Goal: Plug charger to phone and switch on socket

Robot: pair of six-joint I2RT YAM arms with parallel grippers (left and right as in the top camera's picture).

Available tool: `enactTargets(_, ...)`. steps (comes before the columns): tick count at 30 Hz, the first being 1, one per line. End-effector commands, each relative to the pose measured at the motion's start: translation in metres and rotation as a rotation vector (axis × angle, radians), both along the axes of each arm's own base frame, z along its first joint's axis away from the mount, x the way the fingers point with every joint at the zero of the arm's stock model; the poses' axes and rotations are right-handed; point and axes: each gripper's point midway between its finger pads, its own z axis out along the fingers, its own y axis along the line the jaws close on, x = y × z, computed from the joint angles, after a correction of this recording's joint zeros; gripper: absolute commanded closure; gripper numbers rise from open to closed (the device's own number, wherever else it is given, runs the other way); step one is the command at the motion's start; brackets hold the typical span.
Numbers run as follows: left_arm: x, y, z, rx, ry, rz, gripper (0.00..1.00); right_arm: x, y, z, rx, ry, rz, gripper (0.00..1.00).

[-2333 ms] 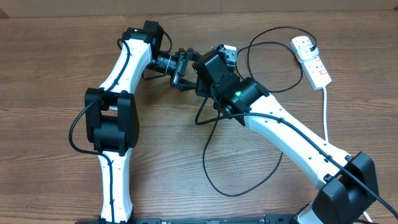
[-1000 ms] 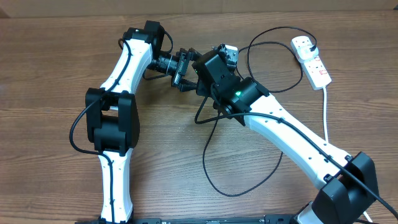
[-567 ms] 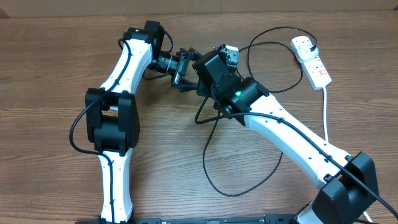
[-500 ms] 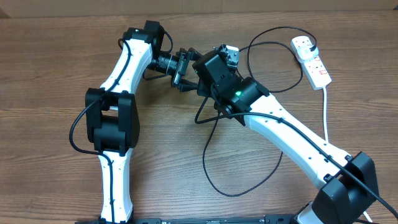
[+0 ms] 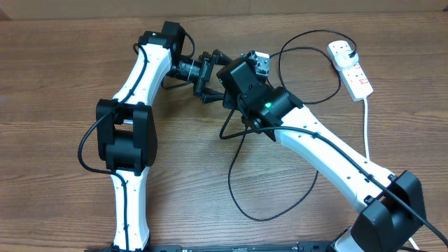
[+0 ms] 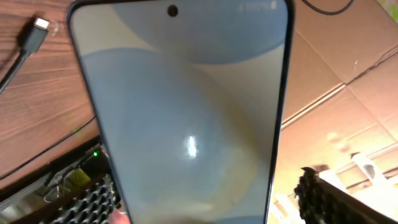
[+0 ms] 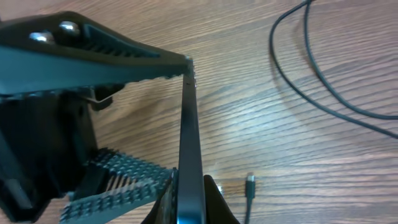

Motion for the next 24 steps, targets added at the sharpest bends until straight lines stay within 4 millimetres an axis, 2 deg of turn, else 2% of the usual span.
enactTargets(1, 0.007, 0.006, 0.020, -0.090, -0.122, -0.012, 0.08, 0.012, -0.019, 0.012, -0.052, -0.057, -0.072, 0.96)
enactTargets(7, 0.011, 0.034, 0.043, -0.126, -0.305, 0.001, 0.08, 0.019, -0.044, 0.028, -0.037, -0.042, -0.120, 0.96)
enactTargets(14, 0.000, 0.084, 0.097, -0.123, -0.517, 0.048, 0.07, 0.023, -0.070, 0.057, 0.077, -0.037, -0.144, 0.96)
enactTargets(17, -0.012, 0.103, 0.125, -0.115, -0.606, 0.066, 0.07, 0.024, -0.074, 0.062, 0.148, -0.017, -0.130, 0.96)
enactTargets(21, -0.040, 0.125, 0.159, -0.066, -0.734, 0.066, 0.04, 0.024, -0.077, 0.062, 0.214, 0.018, -0.110, 0.96)
enactTargets(24, -0.060, 0.142, 0.171, 0.059, -0.807, 0.042, 0.01, 0.025, -0.076, 0.062, 0.245, 0.031, -0.097, 0.96)
